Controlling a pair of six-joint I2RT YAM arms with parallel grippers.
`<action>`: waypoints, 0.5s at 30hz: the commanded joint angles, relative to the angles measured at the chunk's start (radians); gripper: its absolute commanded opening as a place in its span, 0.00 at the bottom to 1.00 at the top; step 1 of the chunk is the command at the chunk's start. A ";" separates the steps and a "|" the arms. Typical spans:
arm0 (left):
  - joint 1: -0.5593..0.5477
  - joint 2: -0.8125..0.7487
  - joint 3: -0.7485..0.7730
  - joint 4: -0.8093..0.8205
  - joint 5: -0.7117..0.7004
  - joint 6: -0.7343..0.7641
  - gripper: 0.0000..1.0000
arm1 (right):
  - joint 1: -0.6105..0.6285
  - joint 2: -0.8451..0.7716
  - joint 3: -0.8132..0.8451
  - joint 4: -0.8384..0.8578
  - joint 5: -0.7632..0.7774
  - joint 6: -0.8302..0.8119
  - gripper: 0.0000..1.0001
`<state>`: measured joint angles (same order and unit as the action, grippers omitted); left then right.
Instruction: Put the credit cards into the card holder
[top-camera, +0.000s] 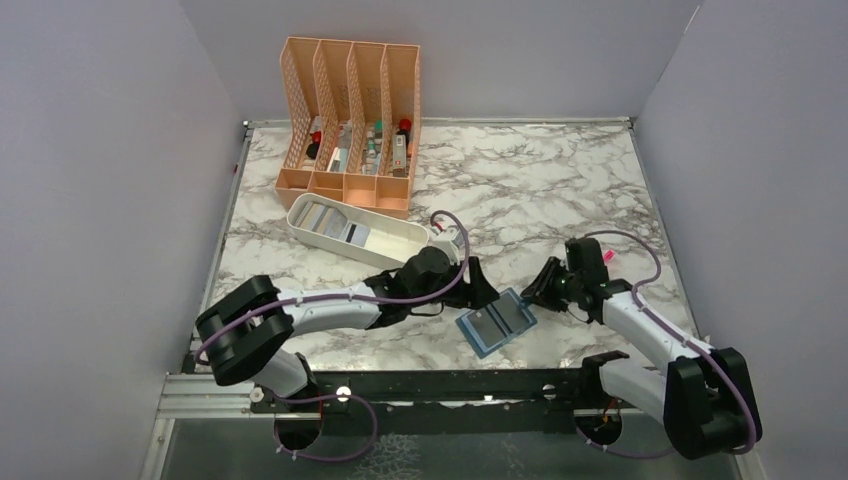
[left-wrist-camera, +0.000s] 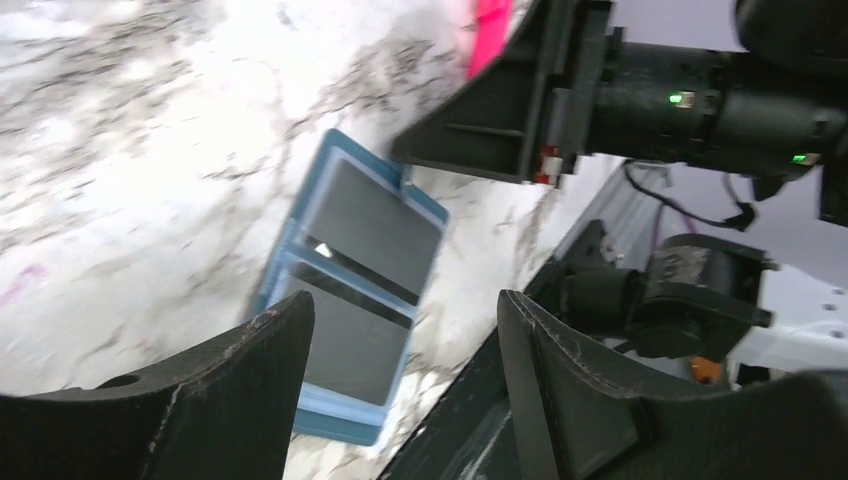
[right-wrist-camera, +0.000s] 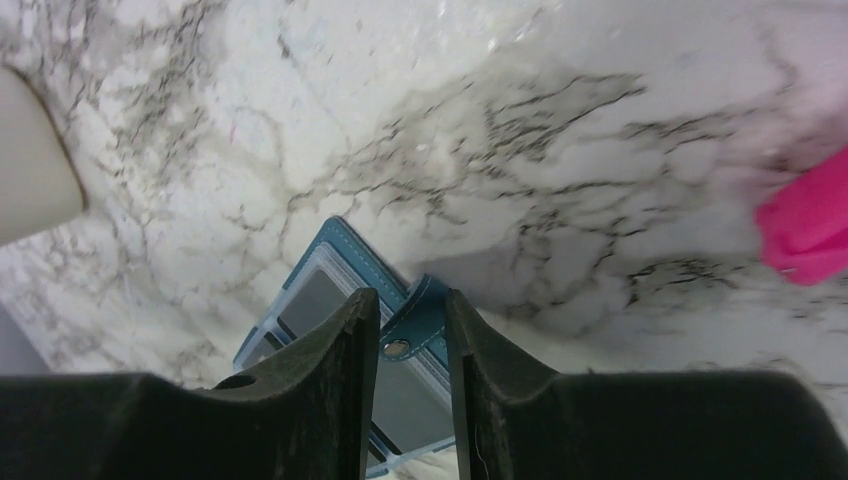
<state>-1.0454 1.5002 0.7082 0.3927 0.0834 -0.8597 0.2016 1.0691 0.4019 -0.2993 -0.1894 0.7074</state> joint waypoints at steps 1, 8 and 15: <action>0.003 -0.110 -0.034 -0.253 -0.114 0.090 0.71 | 0.065 -0.035 -0.050 -0.014 -0.120 0.062 0.38; -0.002 -0.308 -0.202 -0.326 -0.111 0.028 0.73 | 0.295 -0.042 0.008 -0.083 -0.026 0.121 0.46; -0.007 -0.418 -0.299 -0.420 -0.124 0.002 0.73 | 0.458 -0.013 0.081 -0.178 0.135 0.097 0.58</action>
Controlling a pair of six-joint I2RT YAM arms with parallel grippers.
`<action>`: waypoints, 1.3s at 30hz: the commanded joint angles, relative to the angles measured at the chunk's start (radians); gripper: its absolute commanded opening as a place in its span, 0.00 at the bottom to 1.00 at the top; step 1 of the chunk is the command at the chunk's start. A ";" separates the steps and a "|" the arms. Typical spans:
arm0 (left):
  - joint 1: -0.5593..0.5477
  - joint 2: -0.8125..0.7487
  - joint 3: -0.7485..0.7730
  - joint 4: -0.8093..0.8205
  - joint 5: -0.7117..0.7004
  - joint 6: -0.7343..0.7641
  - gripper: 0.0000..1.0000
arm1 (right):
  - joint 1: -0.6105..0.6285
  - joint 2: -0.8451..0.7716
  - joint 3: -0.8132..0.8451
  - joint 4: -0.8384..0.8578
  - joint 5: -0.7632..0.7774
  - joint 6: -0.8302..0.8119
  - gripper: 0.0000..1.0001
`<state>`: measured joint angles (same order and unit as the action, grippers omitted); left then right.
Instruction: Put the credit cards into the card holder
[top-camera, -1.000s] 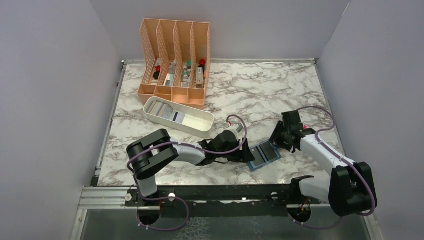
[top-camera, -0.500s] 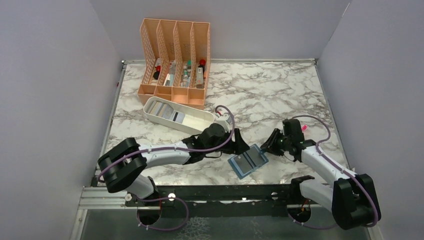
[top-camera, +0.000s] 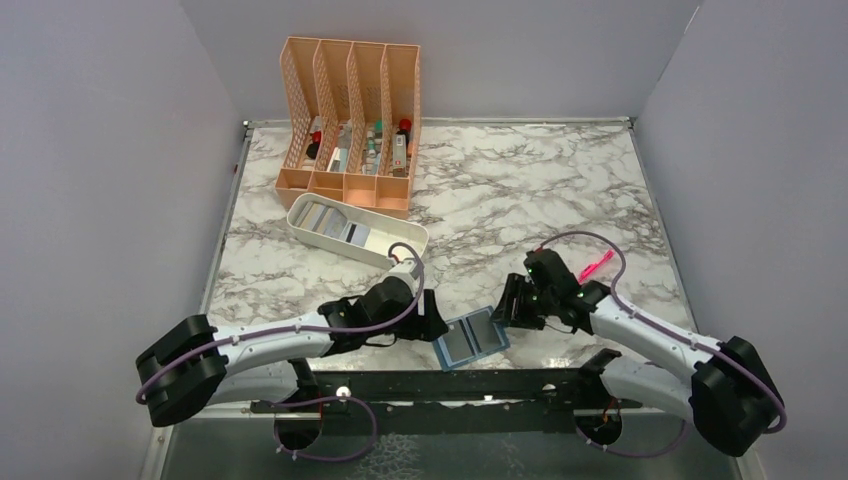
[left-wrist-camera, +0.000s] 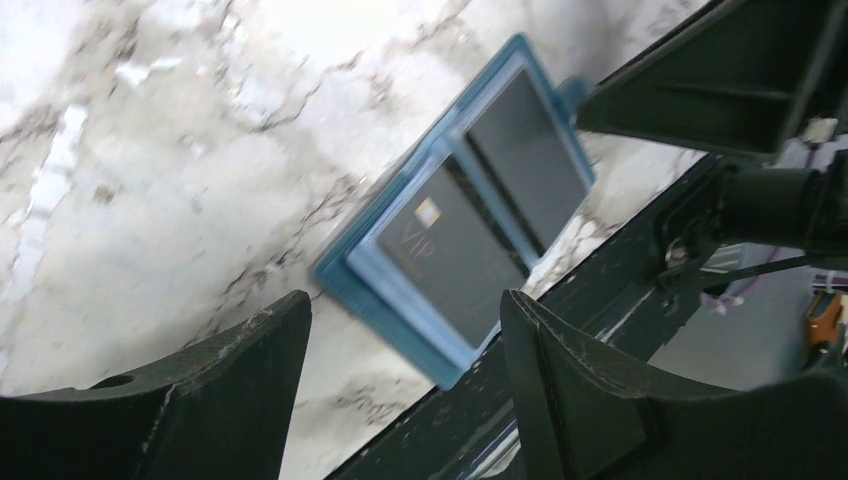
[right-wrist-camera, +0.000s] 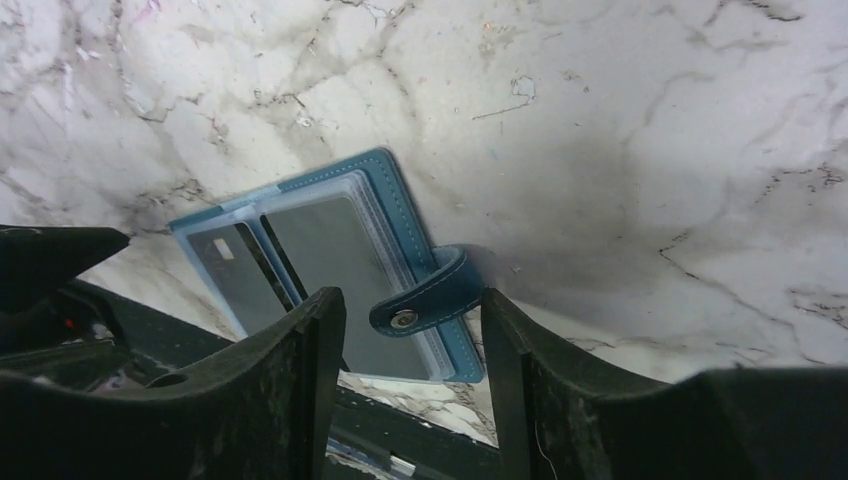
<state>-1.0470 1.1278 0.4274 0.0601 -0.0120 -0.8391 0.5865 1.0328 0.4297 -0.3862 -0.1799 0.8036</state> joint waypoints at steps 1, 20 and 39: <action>-0.004 -0.052 -0.024 -0.100 -0.028 -0.022 0.73 | 0.110 0.038 0.065 -0.107 0.160 0.005 0.59; -0.076 -0.031 -0.203 0.339 -0.030 -0.316 0.74 | 0.231 0.132 -0.002 0.041 0.183 0.143 0.36; -0.107 0.027 -0.034 0.484 -0.029 -0.175 0.74 | 0.245 0.088 -0.048 0.103 0.144 0.183 0.35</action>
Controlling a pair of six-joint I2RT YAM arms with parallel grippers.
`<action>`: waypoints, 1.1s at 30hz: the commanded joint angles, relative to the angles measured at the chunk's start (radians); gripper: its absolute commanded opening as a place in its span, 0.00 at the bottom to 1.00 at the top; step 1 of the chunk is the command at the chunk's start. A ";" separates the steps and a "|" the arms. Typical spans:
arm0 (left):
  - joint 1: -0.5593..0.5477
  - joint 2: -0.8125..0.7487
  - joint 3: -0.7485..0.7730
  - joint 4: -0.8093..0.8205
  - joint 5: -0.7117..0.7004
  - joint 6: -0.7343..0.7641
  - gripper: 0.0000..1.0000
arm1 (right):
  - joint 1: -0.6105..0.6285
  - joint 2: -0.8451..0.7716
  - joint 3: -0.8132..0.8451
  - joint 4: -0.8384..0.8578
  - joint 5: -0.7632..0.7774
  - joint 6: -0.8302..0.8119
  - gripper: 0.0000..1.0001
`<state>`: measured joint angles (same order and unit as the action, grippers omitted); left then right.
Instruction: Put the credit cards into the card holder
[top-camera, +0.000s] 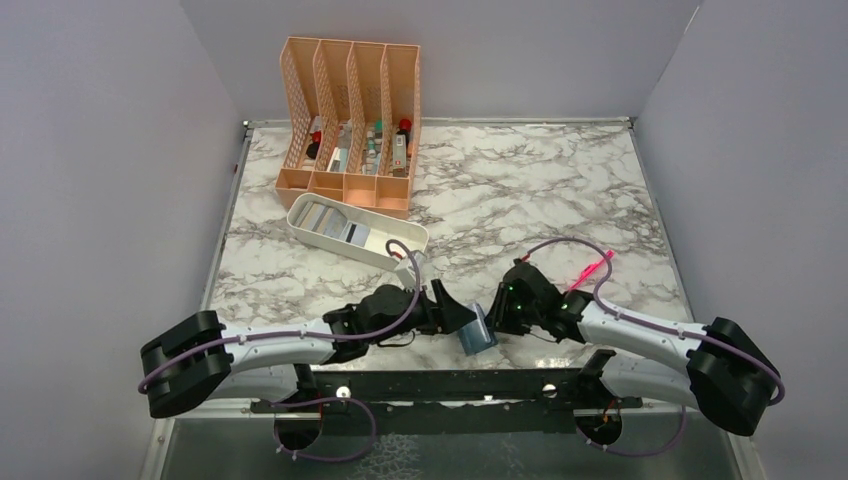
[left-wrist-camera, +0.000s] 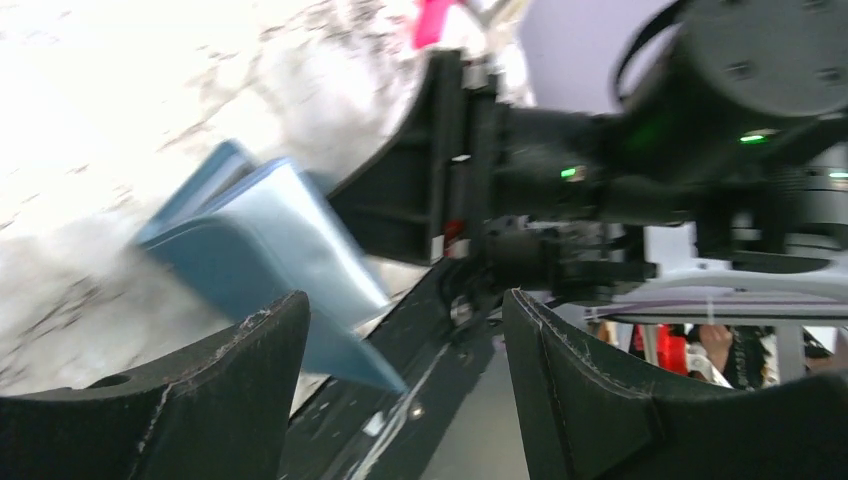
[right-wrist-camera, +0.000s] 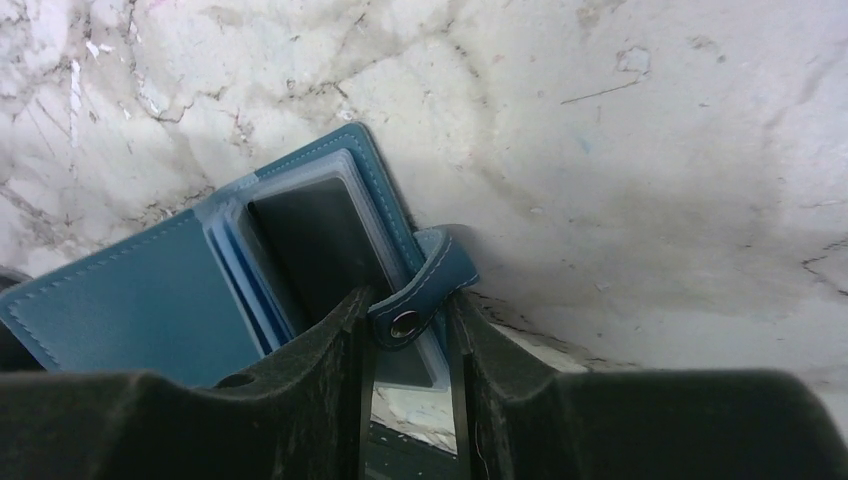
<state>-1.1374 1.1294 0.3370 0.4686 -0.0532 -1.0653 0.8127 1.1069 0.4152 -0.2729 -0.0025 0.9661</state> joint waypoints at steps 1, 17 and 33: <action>-0.017 0.039 0.062 0.077 0.014 0.057 0.74 | 0.019 0.011 -0.031 -0.012 -0.033 0.020 0.35; -0.018 0.041 0.181 -0.168 -0.026 0.232 0.73 | 0.020 -0.056 0.049 -0.150 0.109 -0.040 0.36; -0.017 -0.359 0.071 -0.875 -0.280 0.059 0.00 | 0.020 -0.028 0.061 -0.141 0.107 -0.043 0.33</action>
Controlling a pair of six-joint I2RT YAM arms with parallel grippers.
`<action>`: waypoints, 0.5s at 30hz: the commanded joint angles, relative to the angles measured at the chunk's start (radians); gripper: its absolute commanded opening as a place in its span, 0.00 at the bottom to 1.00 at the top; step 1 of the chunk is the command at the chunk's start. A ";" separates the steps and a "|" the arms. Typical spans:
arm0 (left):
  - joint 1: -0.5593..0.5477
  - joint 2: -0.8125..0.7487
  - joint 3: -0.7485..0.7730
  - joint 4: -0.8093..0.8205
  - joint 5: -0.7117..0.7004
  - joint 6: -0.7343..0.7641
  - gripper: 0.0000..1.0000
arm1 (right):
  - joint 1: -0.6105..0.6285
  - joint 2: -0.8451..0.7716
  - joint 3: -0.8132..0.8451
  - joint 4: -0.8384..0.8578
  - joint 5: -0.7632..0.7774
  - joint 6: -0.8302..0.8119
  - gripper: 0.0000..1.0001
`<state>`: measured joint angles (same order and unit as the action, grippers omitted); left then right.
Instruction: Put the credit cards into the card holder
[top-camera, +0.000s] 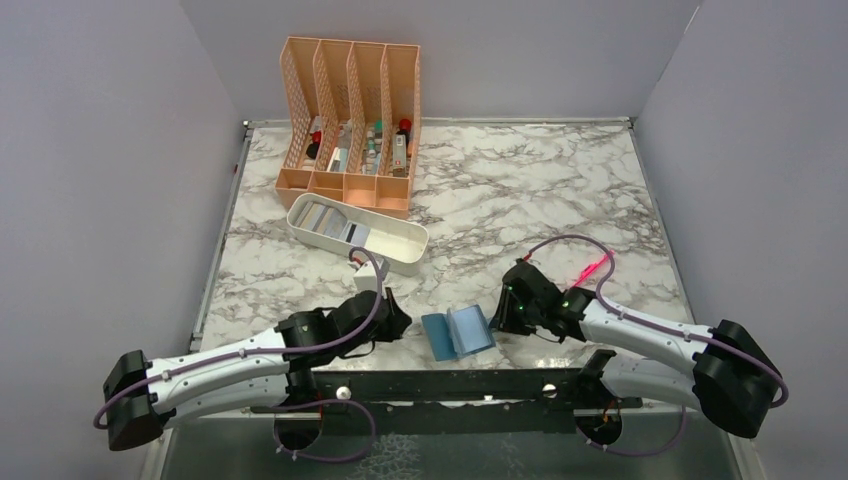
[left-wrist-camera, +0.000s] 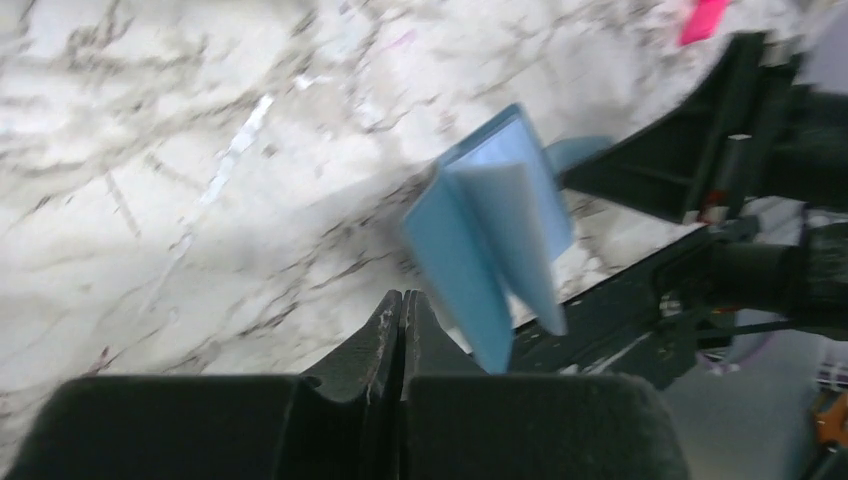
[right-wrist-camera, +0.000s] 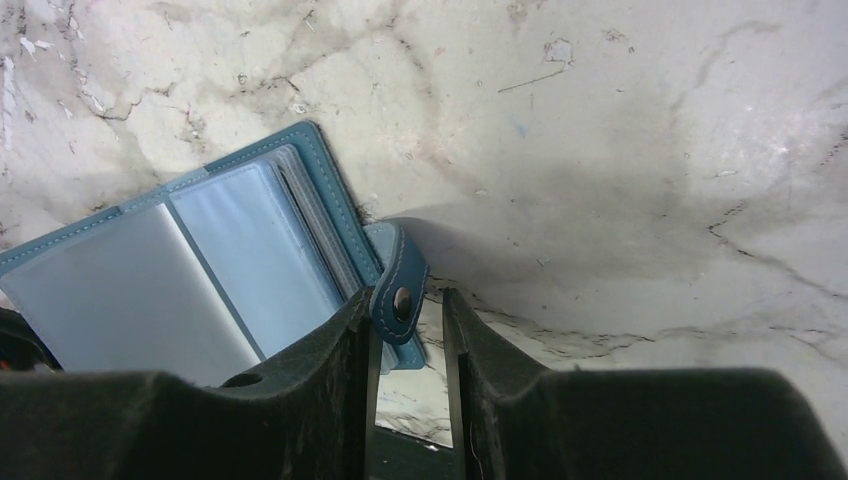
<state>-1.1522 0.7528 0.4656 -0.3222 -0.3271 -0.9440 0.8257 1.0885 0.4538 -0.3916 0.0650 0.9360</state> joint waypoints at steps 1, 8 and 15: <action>-0.002 0.042 -0.064 -0.063 0.012 -0.062 0.00 | 0.007 -0.011 0.022 -0.022 0.039 -0.013 0.33; -0.002 0.231 -0.075 0.201 0.156 -0.021 0.00 | 0.007 -0.021 0.047 -0.051 0.049 -0.011 0.34; -0.001 0.370 -0.042 0.495 0.279 0.027 0.03 | 0.007 -0.111 0.111 -0.134 0.113 -0.058 0.43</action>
<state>-1.1522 1.0630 0.3927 -0.0586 -0.1543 -0.9604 0.8257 1.0325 0.5194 -0.4702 0.1032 0.9169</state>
